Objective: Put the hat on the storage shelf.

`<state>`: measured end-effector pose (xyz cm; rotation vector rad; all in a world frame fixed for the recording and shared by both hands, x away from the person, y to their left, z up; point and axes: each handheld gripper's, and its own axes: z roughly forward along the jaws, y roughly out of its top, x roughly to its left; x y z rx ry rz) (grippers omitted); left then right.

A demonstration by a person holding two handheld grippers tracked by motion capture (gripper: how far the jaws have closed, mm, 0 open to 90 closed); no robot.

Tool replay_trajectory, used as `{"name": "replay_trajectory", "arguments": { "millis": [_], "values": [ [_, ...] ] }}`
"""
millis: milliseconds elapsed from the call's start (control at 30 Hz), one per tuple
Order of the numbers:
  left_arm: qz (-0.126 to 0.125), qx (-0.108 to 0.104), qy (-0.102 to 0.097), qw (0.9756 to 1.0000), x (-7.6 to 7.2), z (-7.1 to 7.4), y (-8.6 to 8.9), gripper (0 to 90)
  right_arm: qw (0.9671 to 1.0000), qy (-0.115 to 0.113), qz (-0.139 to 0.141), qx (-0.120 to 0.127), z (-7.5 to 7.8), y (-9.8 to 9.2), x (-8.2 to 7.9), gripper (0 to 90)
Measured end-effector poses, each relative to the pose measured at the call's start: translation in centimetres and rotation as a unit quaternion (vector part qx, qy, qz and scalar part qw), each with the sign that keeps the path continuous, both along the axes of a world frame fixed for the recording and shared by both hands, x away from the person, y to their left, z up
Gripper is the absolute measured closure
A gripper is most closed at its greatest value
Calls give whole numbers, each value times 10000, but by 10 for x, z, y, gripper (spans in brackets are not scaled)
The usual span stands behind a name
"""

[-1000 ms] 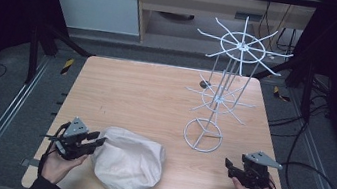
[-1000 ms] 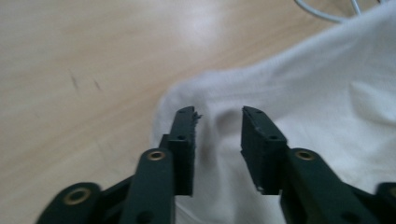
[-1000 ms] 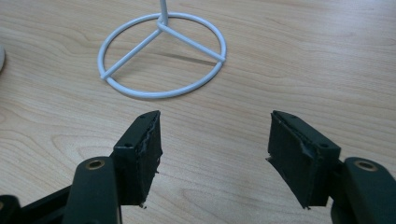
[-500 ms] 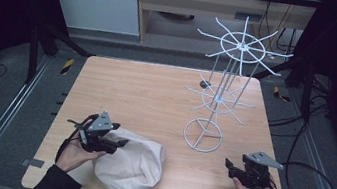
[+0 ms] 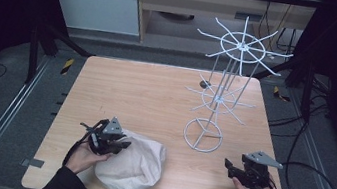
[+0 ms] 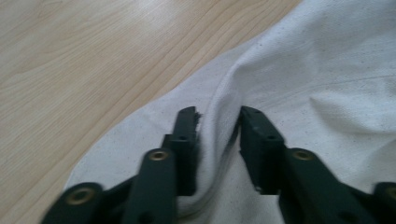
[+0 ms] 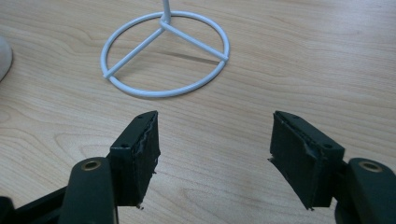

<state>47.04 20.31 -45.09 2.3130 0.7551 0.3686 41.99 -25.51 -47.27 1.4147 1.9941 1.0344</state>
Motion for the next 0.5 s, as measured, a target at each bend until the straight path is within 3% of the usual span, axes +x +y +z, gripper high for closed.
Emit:
{"name": "replay_trajectory", "arguments": {
  "millis": [67,133,267,300,333,500],
  "values": [
    [49,-103,65,9999,-1,2,2,830,10000,0,0,-6,0,0,0,331],
    [83,-201,82,9997,-3,5,4,865,10000,29,-21,31,1,0,-1,331],
    [184,-636,142,9977,-7,15,10,880,10000,-9,-24,2,0,-2,0,332],
    [184,-636,142,9977,-7,15,10,882,10000,-14,-29,11,0,-2,-1,332],
    [221,-822,151,9963,-11,21,14,883,10000,-10,-40,27,0,-2,-1,332],
    [362,-1125,134,9929,-17,30,20,886,10000,-6,-37,30,0,-2,-1,332]
  ]
}}
